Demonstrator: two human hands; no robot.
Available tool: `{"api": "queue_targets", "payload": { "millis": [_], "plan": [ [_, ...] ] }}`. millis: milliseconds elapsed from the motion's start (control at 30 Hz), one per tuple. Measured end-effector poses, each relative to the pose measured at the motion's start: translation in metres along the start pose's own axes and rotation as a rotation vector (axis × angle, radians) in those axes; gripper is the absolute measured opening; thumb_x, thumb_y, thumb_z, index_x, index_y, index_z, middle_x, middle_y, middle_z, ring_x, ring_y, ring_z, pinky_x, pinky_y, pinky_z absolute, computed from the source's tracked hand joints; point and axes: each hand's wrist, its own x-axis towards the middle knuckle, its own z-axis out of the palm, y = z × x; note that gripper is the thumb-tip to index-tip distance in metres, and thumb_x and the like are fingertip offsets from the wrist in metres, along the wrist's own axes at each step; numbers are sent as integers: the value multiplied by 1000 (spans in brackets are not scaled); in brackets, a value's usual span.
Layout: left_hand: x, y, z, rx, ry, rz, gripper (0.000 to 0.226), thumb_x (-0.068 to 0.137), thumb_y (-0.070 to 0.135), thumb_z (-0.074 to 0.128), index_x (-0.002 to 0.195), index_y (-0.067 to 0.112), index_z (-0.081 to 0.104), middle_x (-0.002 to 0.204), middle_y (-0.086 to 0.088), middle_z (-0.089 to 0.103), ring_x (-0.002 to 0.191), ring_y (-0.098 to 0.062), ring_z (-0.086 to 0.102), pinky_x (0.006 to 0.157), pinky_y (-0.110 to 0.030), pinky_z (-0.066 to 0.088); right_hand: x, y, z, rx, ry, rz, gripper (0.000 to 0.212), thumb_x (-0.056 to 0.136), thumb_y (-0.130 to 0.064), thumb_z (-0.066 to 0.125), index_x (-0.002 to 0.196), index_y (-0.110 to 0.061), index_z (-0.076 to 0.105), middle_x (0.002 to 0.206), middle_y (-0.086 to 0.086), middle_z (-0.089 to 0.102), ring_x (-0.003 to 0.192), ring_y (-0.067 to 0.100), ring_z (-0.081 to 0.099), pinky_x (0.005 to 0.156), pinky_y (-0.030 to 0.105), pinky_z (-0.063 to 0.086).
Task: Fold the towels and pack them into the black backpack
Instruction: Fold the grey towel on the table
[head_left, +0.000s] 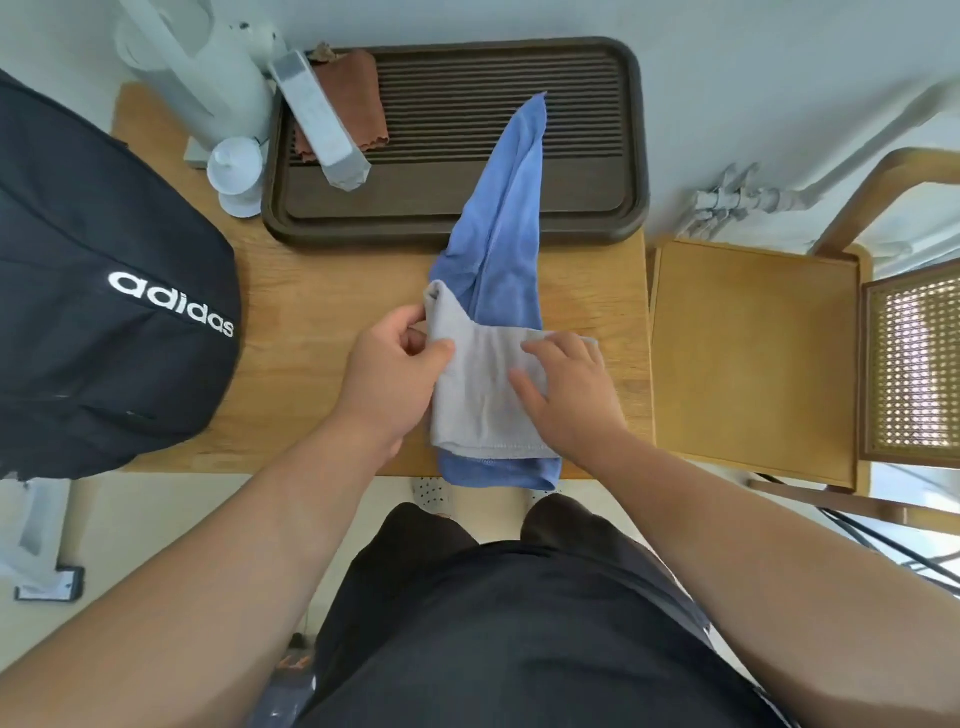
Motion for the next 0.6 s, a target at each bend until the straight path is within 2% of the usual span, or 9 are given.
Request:
{"api": "queue_targets", "payload": {
  "millis": [100,200,267,333,433,533,600],
  "plan": [
    [-4,7,38,201,36,85,32,88,16,67,117,31,66,73,10,58,65,-8,55,68,-27,49,-6,26,-21,222,-53,150,42,101,-43,49,138,-24,57,135,-3,55,125,19,52,97,33,44],
    [-5,12,78,401,22,156,33,90,16,66,122,25,65,77,11,59,69,-5,57,61,-12,42,-11,49,-33,456,-229,234,51,103,-39,49,153,-31,38,138,-7,57,123,16,54,97,31,43],
    [-3,12,104,502,-10,192,32,90,13,63,120,21,65,80,7,58,73,-10,57,61,-17,39,-13,60,-35,562,-321,238,60,103,-37,48,157,-40,22,145,-10,52,128,14,50,105,35,41],
    [1,7,126,557,-57,171,33,89,11,62,121,17,64,86,4,61,81,-17,59,66,-24,39,-11,69,-35,682,-354,267,64,100,-39,47,157,-45,17,150,-10,48,134,14,47,115,42,37],
    [5,-6,150,583,-108,117,28,90,13,62,118,16,64,95,0,67,89,-19,64,73,-29,48,-6,74,-38,791,-368,313,73,87,-56,47,153,-55,14,154,-8,45,136,17,48,116,46,37],
    [2,-11,159,604,-151,95,25,93,22,61,118,19,62,97,2,67,90,-16,64,77,-31,52,-5,76,-41,823,-363,285,61,94,-69,40,147,-66,10,156,-6,43,137,18,47,116,46,38],
    [-2,-9,159,646,-217,97,29,95,28,59,122,20,60,94,2,66,89,-18,64,73,-30,50,-5,77,-42,804,-375,253,53,94,-73,36,144,-68,18,159,-9,37,143,17,38,119,47,32]
  ]
}}
